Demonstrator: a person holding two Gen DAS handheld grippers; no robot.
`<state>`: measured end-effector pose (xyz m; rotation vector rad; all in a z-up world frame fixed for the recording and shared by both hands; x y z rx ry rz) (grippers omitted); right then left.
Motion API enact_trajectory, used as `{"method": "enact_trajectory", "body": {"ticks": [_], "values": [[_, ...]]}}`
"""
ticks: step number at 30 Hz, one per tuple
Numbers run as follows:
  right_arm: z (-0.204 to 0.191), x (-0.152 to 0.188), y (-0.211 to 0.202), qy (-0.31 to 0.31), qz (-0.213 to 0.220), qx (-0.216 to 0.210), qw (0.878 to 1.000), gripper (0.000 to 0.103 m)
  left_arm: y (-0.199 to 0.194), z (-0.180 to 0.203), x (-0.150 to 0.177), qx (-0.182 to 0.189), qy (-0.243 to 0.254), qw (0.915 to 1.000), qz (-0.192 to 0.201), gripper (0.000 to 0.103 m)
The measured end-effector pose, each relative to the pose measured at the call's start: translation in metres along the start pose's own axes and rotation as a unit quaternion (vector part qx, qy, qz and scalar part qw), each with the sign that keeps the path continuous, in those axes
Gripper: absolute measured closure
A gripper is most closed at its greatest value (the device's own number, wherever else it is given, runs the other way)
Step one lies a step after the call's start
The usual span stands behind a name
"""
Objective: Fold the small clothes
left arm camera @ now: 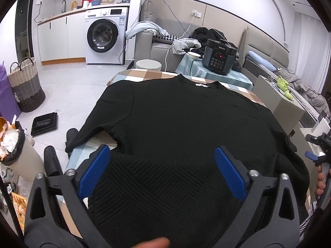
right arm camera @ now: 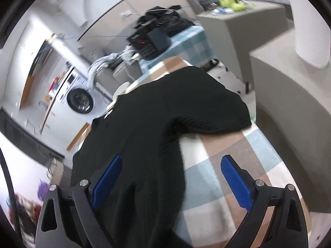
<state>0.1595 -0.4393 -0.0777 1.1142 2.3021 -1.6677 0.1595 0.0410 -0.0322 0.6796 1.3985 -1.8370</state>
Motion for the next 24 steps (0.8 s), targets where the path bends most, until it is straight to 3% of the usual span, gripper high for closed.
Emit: {"method": "enact_trajectory", "body": {"ticks": [3, 11, 18, 24], "values": [[0.020, -0.014, 0.017, 0.044, -0.015, 0.010, 0.999, 0.011, 0.006, -0.002, 0.000, 0.005, 0.002, 1.0000, -0.004, 0.016], [0.061, -0.039, 0.051, 0.114, -0.040, 0.011, 0.993, 0.018, 0.016, -0.010, 0.004, 0.003, -0.004, 0.9999, -0.012, 0.016], [0.061, -0.051, 0.061, 0.113, -0.031, 0.033, 0.993, 0.020, 0.020, -0.009, 0.003, -0.003, 0.000, 0.9998, -0.018, 0.016], [0.052, -0.060, 0.068, 0.099, -0.020, 0.078, 0.992, 0.031, 0.020, -0.008, 0.003, -0.001, -0.001, 0.9998, -0.018, 0.016]]}}
Point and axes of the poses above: each gripper's, at about its wrist camera, not at the fingertips, and y roughly the way its jaws point, z to its right, x to its underside, the point moved 2 cm from there along y, roughly the way its jaws point, and after that the axes turned 10 degrees about x, right-handed, at the moved point
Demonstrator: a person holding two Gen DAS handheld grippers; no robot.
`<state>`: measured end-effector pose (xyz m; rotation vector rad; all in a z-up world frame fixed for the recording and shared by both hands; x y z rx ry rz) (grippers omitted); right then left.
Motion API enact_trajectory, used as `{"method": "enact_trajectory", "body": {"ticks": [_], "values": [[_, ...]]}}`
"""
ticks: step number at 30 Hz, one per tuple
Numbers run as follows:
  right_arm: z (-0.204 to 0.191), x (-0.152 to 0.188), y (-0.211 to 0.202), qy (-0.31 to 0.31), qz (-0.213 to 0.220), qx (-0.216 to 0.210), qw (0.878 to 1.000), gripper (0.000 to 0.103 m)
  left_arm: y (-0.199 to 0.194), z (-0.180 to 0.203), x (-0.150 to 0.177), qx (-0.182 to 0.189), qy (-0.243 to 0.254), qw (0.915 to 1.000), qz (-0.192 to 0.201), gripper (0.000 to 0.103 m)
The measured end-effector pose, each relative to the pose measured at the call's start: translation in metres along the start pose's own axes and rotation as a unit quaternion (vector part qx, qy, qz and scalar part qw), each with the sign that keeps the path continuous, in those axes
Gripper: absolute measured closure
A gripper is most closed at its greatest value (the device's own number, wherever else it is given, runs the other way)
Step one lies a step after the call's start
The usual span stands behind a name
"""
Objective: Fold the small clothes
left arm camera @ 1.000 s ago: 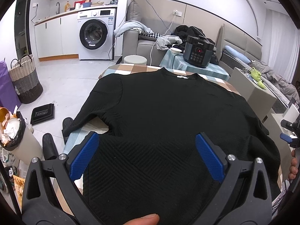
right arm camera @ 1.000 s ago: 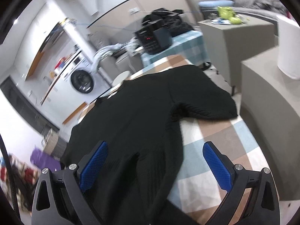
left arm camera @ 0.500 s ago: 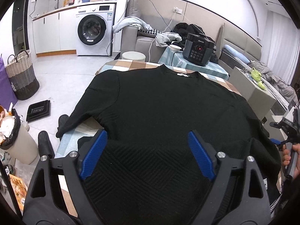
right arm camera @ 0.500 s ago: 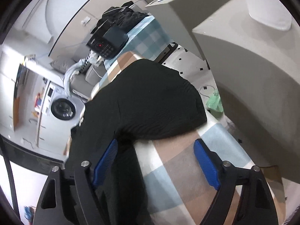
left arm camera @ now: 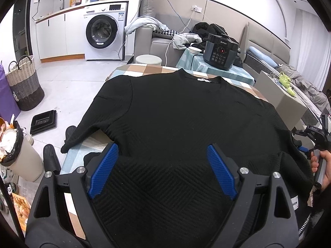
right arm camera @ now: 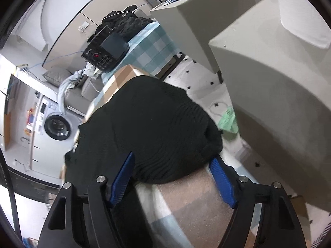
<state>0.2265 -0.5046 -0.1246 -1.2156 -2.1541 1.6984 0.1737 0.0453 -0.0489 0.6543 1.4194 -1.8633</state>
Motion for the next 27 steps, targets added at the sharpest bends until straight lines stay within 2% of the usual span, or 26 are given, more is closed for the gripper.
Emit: {"method": "enact_trajectory", "body": {"ticks": [2, 3, 4, 5, 6, 7, 8, 12, 13, 15, 17, 19, 21, 23, 26, 27], "values": [[0.001, -0.001, 0.001, 0.004, 0.006, 0.007, 1.000, 0.038, 0.002, 0.000, 0.000, -0.001, -0.001, 1.0000, -0.002, 0.016], [0.001, -0.002, 0.002, 0.005, 0.010, 0.014, 1.000, 0.048, 0.001, 0.000, 0.000, -0.001, -0.001, 1.0000, -0.002, 0.016], [0.002, -0.004, 0.004, 0.006, 0.016, 0.027, 0.999, 0.065, 0.003, 0.000, -0.001, -0.001, -0.001, 1.0000, -0.002, 0.016], [0.004, -0.006, 0.007, 0.010, 0.014, 0.038, 0.999, 0.076, 0.004, 0.000, -0.002, 0.000, -0.003, 1.0000, -0.003, 0.016], [0.006, -0.006, 0.008, 0.017, 0.016, 0.049, 0.999, 0.091, 0.005, -0.001, -0.002, 0.001, -0.004, 1.0000, -0.003, 0.016], [0.009, -0.007, 0.008, 0.022, 0.019, 0.059, 0.998, 0.095, 0.005, -0.001, -0.003, 0.002, -0.005, 1.0000, -0.002, 0.016], [0.011, -0.009, 0.006, 0.030, 0.026, 0.077, 0.996, 0.095, 0.005, -0.001, -0.003, 0.001, -0.003, 1.0000, 0.000, 0.016], [-0.001, -0.018, -0.009, 0.049, 0.073, 0.081, 0.993, 0.096, 0.003, -0.005, -0.002, 0.003, -0.006, 1.0000, 0.006, 0.016], [-0.011, -0.020, -0.015, 0.041, 0.088, 0.065, 0.993, 0.096, 0.003, -0.008, -0.002, 0.002, -0.009, 0.9999, 0.007, 0.016], [-0.041, -0.022, -0.029, 0.017, 0.126, -0.002, 0.992, 0.096, 0.002, -0.011, -0.001, 0.001, -0.013, 0.9999, 0.008, 0.016], [-0.090, -0.015, -0.041, -0.069, 0.138, -0.057, 0.986, 0.096, 0.001, -0.017, -0.001, -0.001, -0.018, 0.9998, 0.010, 0.016], [-0.136, 0.003, -0.044, -0.167, 0.111, -0.107, 0.974, 0.096, -0.001, -0.021, -0.002, -0.002, -0.022, 0.9997, 0.012, 0.016], [-0.181, 0.037, -0.040, -0.283, 0.066, -0.129, 0.948, 0.096, -0.003, -0.024, -0.002, -0.004, -0.024, 0.9996, 0.014, 0.016], [-0.202, 0.063, -0.031, -0.341, 0.026, -0.134, 0.930, 0.096, -0.004, -0.026, -0.001, -0.004, -0.027, 0.9995, 0.015, 0.016], [-0.211, 0.091, -0.015, -0.374, -0.012, -0.113, 0.921, 0.095, -0.006, -0.027, 0.000, -0.005, -0.026, 0.9995, 0.016, 0.016], [-0.211, 0.099, -0.004, -0.384, -0.038, -0.098, 0.917, 0.089, -0.006, -0.028, 0.000, -0.006, -0.025, 0.9995, 0.015, 0.016]]}}
Point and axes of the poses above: each gripper's, at about its wrist camera, not at the fingertips, and y roughly the way its jaws point, z to its right, x to its underside, the point moved 2 cm from there along y, roughly the way its jaws point, and after that the axes turned 10 degrees about x, right-handed, at the moved point
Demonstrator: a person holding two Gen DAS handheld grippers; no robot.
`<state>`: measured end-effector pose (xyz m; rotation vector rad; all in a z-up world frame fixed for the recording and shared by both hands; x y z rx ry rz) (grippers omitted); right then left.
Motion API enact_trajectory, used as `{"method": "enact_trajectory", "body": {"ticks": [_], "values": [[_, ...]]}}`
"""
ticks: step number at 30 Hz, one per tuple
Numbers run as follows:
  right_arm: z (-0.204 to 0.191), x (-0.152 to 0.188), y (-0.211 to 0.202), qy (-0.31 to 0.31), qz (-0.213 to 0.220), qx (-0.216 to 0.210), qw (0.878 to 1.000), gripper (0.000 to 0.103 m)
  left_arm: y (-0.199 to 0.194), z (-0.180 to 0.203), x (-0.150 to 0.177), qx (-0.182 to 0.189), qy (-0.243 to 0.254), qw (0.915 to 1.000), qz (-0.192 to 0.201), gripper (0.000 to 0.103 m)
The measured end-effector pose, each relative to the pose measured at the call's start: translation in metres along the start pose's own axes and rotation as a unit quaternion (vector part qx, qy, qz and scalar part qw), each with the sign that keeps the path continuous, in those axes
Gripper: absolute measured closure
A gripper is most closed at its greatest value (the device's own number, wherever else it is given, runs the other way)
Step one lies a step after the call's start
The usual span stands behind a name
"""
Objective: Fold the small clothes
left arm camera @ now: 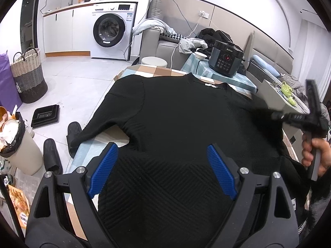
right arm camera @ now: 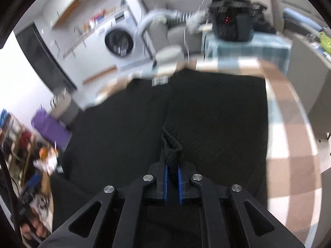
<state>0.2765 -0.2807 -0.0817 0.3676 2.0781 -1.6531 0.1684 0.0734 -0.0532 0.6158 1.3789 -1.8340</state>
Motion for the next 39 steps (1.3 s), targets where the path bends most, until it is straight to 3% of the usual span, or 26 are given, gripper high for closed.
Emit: {"method": "enact_trajectory", "body": {"ticks": [3, 6, 9, 12, 14, 18, 20, 22, 25, 27, 29, 31, 33, 36, 39], "values": [[-0.006, 0.017, 0.026, -0.012, -0.074, -0.008, 0.997, 0.055, -0.004, -0.003, 0.002, 0.001, -0.003, 1.0000, 0.002, 0.016], [-0.009, 0.028, 0.031, -0.013, -0.090, -0.011, 0.996, 0.055, -0.009, -0.004, 0.003, -0.001, -0.004, 1.0000, 0.006, 0.016], [0.007, 0.029, 0.013, 0.031, -0.051, -0.012, 0.998, 0.055, -0.015, -0.008, 0.004, -0.006, -0.008, 0.9999, 0.008, 0.016], [0.042, 0.033, -0.013, 0.109, -0.020, 0.019, 0.994, 0.055, -0.019, -0.012, 0.006, -0.013, -0.013, 0.9998, 0.007, 0.016], [0.053, 0.039, -0.031, 0.124, 0.004, 0.040, 0.991, 0.055, -0.023, -0.018, 0.006, -0.021, -0.015, 0.9996, 0.010, 0.016], [0.061, 0.055, -0.078, 0.153, 0.042, 0.027, 0.987, 0.040, -0.032, -0.038, 0.001, -0.034, -0.041, 0.9985, 0.012, 0.016], [0.062, 0.065, -0.097, 0.149, 0.061, 0.028, 0.987, 0.039, -0.039, -0.057, -0.003, -0.032, -0.075, 0.9965, 0.018, 0.016], [0.067, 0.076, -0.113, 0.150, 0.072, 0.029, 0.986, 0.031, -0.045, -0.074, -0.007, -0.044, -0.097, 0.9940, 0.026, 0.016], [0.068, 0.091, -0.122, 0.169, 0.076, 0.016, 0.982, 0.030, -0.048, -0.095, -0.011, -0.054, -0.118, 0.9912, 0.030, 0.016], [0.067, 0.101, -0.123, 0.176, 0.075, 0.017, 0.981, 0.030, -0.046, -0.112, -0.012, -0.054, -0.144, 0.9877, 0.030, 0.016], [0.066, 0.108, -0.122, 0.181, 0.070, 0.017, 0.981, 0.030, -0.041, -0.131, -0.010, -0.053, -0.170, 0.9836, 0.026, 0.023], [0.066, 0.116, -0.121, 0.185, 0.061, 0.014, 0.981, 0.030, -0.033, -0.154, -0.005, -0.043, -0.214, 0.9758, 0.016, 0.045], [0.066, 0.121, -0.118, 0.191, 0.055, 0.016, 0.980, 0.030, -0.022, -0.171, 0.001, -0.021, -0.252, 0.9675, 0.002, 0.059], [0.066, 0.124, -0.114, 0.194, 0.046, 0.014, 0.980, 0.030, -0.010, -0.199, 0.011, 0.011, -0.313, 0.9497, 0.000, 0.060], [0.061, 0.122, -0.112, 0.189, 0.044, 0.016, 0.981, 0.030, 0.000, -0.213, 0.017, 0.016, -0.333, 0.9429, -0.002, 0.060]]}}
Point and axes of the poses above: each gripper's, at about its wrist camera, not at the fingertips, and y roughly the way its jaws point, z to its right, x to its underside, the point moved 2 cm from there along y, roughly the way its jaws point, and after that the axes turned 10 degrees about x, right-handed, at the moved point
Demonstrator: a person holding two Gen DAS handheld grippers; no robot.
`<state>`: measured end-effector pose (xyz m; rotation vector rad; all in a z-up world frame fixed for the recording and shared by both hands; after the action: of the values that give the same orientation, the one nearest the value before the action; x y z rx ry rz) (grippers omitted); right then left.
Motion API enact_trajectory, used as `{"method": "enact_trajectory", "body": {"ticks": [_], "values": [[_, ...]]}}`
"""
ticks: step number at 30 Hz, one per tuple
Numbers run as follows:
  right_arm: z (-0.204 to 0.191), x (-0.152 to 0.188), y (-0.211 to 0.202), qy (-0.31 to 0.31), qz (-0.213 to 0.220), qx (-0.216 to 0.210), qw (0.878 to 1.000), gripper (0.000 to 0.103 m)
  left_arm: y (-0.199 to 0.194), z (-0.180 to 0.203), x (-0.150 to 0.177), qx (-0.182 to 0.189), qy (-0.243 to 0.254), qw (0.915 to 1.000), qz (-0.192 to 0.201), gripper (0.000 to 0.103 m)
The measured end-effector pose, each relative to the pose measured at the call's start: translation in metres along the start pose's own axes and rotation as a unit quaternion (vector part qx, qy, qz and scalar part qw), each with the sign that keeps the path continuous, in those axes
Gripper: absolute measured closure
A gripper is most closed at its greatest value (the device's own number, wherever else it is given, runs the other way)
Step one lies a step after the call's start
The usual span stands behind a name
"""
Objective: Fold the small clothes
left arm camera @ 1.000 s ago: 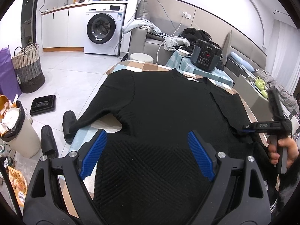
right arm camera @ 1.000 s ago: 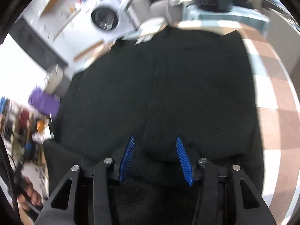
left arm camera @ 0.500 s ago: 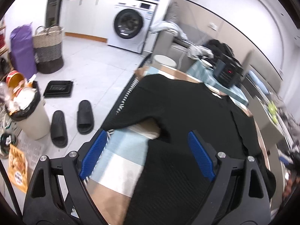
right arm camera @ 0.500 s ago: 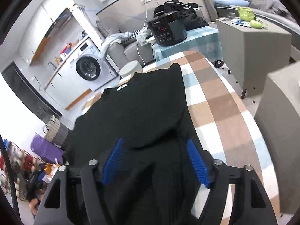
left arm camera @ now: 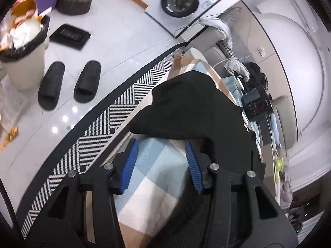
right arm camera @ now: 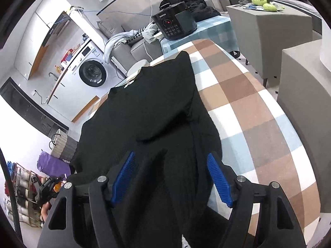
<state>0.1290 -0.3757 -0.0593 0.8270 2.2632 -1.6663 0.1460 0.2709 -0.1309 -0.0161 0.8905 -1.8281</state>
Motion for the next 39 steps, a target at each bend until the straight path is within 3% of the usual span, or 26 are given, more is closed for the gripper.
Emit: {"method": "enact_trajectory", "body": {"ticks": [4, 15, 19, 26, 27, 31, 35, 39], "values": [[-0.008, -0.001, 0.003, -0.007, 0.000, 0.001, 1.000, 0.030, 0.023, -0.018, -0.011, 0.013, -0.034, 0.9992, -0.014, 0.060], [-0.014, -0.002, 0.009, -0.012, -0.009, 0.006, 1.000, 0.030, 0.087, -0.032, -0.025, -0.003, -0.080, 0.9956, -0.050, 0.059], [-0.011, -0.002, 0.010, -0.012, -0.008, 0.010, 1.000, 0.030, 0.085, -0.036, -0.021, 0.002, -0.094, 0.9942, -0.052, 0.042], [-0.007, 0.000, 0.009, -0.008, -0.007, 0.016, 1.000, 0.030, 0.098, -0.044, -0.019, 0.022, -0.124, 0.9900, -0.063, 0.042], [-0.007, 0.000, 0.008, -0.007, -0.006, 0.017, 1.000, 0.030, 0.100, -0.044, -0.019, 0.028, -0.129, 0.9895, -0.060, 0.044], [-0.002, -0.001, 0.006, -0.001, -0.001, 0.022, 1.000, 0.030, 0.097, -0.040, -0.025, 0.050, -0.137, 0.9893, -0.012, 0.084], [0.002, 0.000, 0.005, 0.002, 0.001, 0.017, 1.000, 0.030, 0.084, -0.018, -0.037, 0.031, -0.098, 0.9942, 0.029, 0.090], [0.008, 0.004, 0.002, 0.006, 0.006, 0.012, 1.000, 0.030, 0.072, 0.038, -0.047, -0.003, 0.004, 0.9981, 0.061, 0.092]]}}
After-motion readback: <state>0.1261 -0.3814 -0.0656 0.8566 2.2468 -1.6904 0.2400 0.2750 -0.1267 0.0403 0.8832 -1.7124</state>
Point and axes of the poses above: each gripper's, at about its wrist camera, not at the fingertips, and y roughly the way its jaws point, z to its right, x to its underside, the point moved 2 cm from there along y, roughly the way its jaws point, and after that the axes turned 10 degrees about x, right-handed, at the moved point
